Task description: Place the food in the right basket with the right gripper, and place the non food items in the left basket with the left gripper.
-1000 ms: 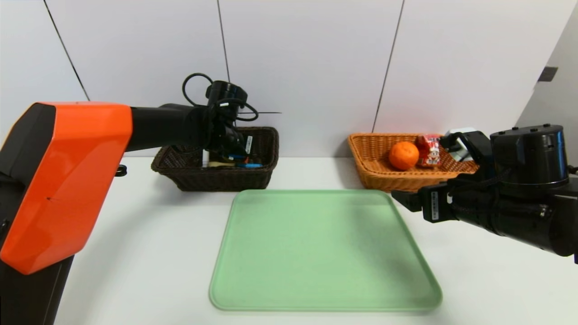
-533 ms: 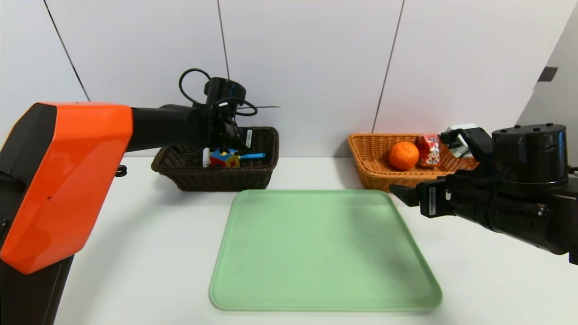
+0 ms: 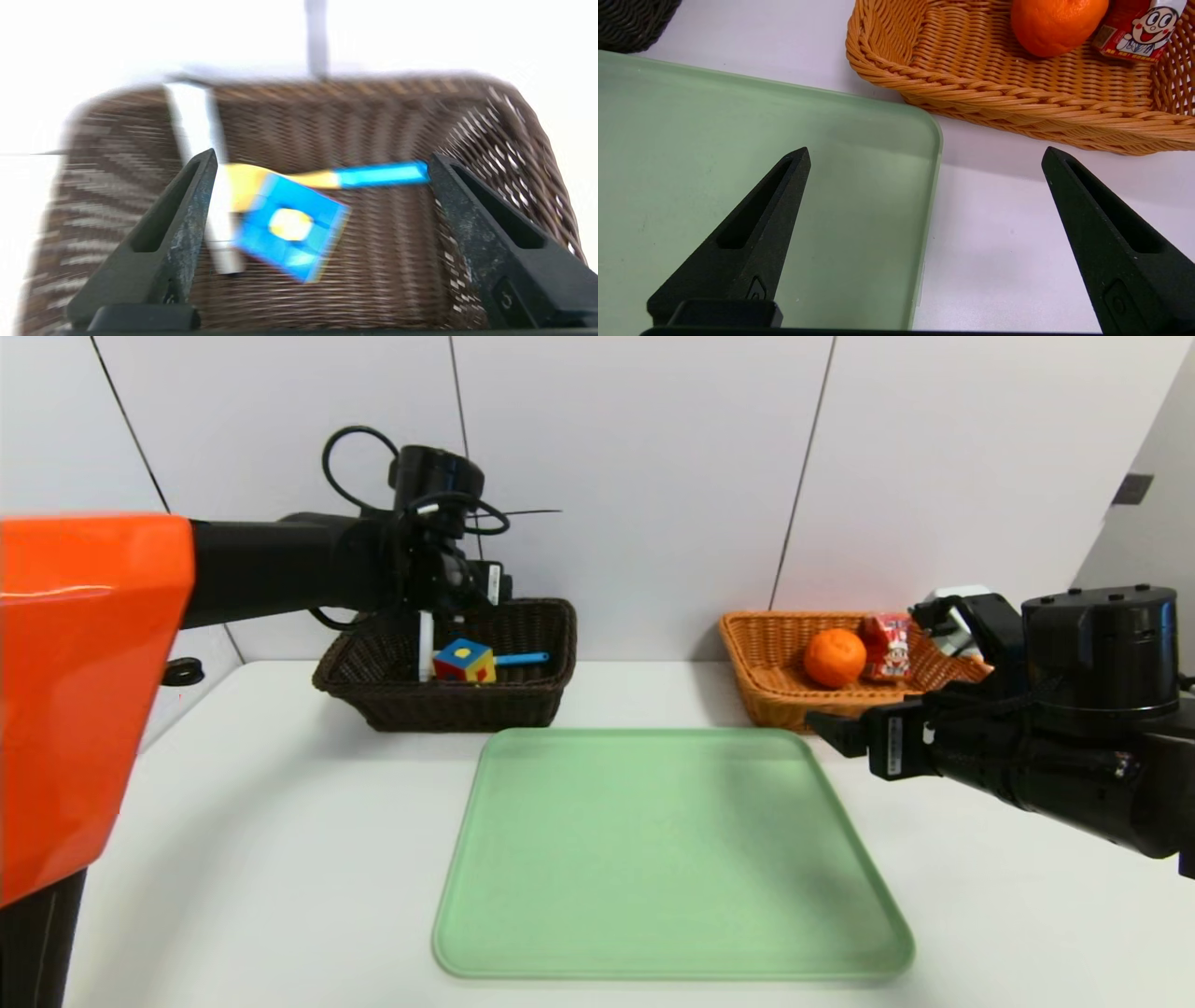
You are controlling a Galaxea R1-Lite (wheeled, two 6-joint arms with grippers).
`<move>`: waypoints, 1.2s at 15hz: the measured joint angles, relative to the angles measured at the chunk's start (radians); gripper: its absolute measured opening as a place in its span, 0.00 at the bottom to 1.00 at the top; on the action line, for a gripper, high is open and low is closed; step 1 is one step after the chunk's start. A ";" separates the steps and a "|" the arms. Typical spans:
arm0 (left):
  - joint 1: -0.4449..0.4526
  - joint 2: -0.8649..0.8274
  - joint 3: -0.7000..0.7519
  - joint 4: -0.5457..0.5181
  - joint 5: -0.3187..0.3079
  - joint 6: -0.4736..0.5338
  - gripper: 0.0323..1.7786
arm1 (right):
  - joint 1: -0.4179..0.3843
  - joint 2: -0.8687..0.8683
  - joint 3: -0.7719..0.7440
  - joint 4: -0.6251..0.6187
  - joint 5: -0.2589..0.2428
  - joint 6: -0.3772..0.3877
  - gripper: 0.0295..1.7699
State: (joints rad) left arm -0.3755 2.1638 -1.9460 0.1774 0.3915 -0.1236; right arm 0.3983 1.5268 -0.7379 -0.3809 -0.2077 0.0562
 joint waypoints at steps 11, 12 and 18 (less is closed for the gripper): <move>0.254 -0.568 0.861 -0.322 0.036 0.069 0.94 | -0.038 -0.147 0.013 0.001 -0.035 -0.024 0.97; 0.264 -0.631 0.957 -0.394 0.061 0.092 0.94 | -0.059 -0.177 0.029 0.001 -0.035 -0.051 0.97; 0.320 -0.935 1.300 -0.684 0.153 0.282 0.95 | -0.217 -0.364 0.178 -0.099 -0.022 -0.191 0.97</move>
State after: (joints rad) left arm -0.0553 1.2291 -0.6460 -0.5070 0.5449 0.1583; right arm 0.1817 1.1628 -0.5600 -0.4796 -0.2298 -0.1347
